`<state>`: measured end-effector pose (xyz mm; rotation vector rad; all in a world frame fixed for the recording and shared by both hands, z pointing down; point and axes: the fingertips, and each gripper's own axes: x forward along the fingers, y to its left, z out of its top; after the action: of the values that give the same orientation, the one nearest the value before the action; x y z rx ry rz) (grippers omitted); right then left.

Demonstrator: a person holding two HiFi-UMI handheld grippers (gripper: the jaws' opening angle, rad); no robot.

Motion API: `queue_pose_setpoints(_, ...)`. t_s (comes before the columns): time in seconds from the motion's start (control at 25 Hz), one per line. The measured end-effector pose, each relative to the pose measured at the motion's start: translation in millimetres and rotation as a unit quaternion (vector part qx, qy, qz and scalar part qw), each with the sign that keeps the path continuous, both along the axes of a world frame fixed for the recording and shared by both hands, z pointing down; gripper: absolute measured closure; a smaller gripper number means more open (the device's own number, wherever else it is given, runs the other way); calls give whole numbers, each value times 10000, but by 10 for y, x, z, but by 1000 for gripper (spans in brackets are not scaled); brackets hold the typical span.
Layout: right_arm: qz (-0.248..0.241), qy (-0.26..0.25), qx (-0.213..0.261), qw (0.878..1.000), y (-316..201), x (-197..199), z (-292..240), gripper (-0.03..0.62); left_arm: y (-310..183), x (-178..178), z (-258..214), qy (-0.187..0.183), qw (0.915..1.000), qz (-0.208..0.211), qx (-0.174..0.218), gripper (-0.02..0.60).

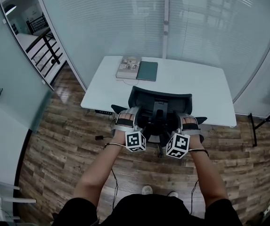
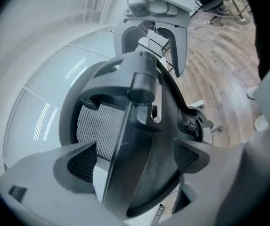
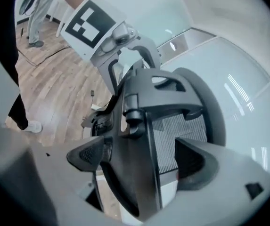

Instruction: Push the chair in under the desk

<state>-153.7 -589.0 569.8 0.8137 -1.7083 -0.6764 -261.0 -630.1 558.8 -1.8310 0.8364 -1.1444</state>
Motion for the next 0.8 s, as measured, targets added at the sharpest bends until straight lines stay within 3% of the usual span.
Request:
queue_pose_setpoints(0.12, -9, -560, 51, 9984, 175, -86, -233, 137, 146, -36, -132, 520, 9985, -136, -66, 55)
queue_pose_setpoints(0.2, 62, -1283, 20, 9917, 333, -152, -417, 137, 273, -64, -255, 1032, 9943, -209, -196, 55)
queue_pose_setpoints(0.36, 275, -2783, 163, 9600, 653, -200, -792, 200, 623, -1, -496, 2095, 9763, -59, -541, 57)
queue_pose_setpoints(0.48, 416, -3786, 224, 9244, 832, -174, -1060, 248, 845, 43, -701, 2869, 9552, -16, -732, 91)
queue_pose_setpoints(0.6, 455, -4370, 360, 8976, 971, -140, -1275, 318, 1014, 23, -915, 3484, 9347, -78, -695, 189)
queue_pose_setpoints(0.72, 652, -4743, 627, 8757, 1056, -7, -1430, 446, 1150, -29, -1064, 3874, 9204, -277, -451, 357)
queue_pose_setpoints(0.8, 806, -4883, 800, 8653, 1085, 90, -1490, 569, 1224, -61, -1139, 4106, 9105, -421, -268, 464)
